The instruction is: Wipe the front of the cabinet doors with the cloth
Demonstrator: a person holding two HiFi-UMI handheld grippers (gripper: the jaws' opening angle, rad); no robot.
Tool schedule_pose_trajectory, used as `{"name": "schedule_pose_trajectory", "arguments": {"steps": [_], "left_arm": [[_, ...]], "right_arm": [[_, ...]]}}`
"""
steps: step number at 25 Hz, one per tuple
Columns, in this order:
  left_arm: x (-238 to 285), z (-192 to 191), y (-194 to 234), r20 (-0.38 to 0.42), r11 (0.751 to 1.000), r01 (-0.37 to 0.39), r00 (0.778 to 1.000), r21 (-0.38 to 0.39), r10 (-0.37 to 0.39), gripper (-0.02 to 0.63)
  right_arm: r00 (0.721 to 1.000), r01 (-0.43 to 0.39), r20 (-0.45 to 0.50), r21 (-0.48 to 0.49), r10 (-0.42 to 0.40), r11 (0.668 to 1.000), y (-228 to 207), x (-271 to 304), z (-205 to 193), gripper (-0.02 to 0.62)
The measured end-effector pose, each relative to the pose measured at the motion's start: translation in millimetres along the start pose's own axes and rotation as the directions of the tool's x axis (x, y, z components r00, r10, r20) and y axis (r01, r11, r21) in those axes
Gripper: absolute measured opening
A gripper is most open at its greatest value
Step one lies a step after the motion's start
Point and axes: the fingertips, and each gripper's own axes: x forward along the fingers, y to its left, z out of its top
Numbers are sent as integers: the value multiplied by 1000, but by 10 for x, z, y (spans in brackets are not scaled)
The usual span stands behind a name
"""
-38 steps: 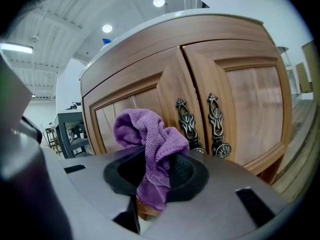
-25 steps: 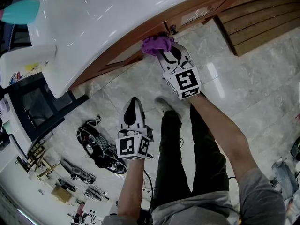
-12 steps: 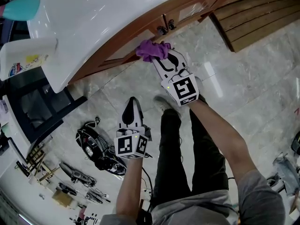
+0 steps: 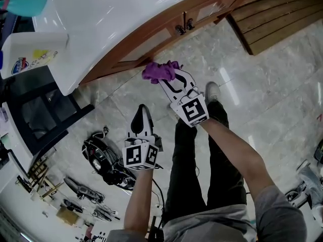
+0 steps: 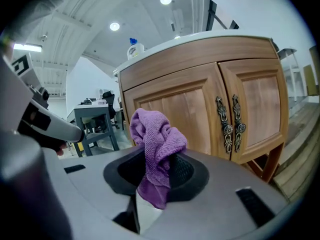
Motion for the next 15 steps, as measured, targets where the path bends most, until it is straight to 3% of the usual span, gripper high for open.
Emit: {"name": "schedule_pose_trajectory", "arguments": {"steps": [15], "left_arm": [[-41,-52,512,-16,1000,0,1000,5,0,9]], "right_arm": [[994,-71,-85,-42,67,997,573,516,-559,95]]}}
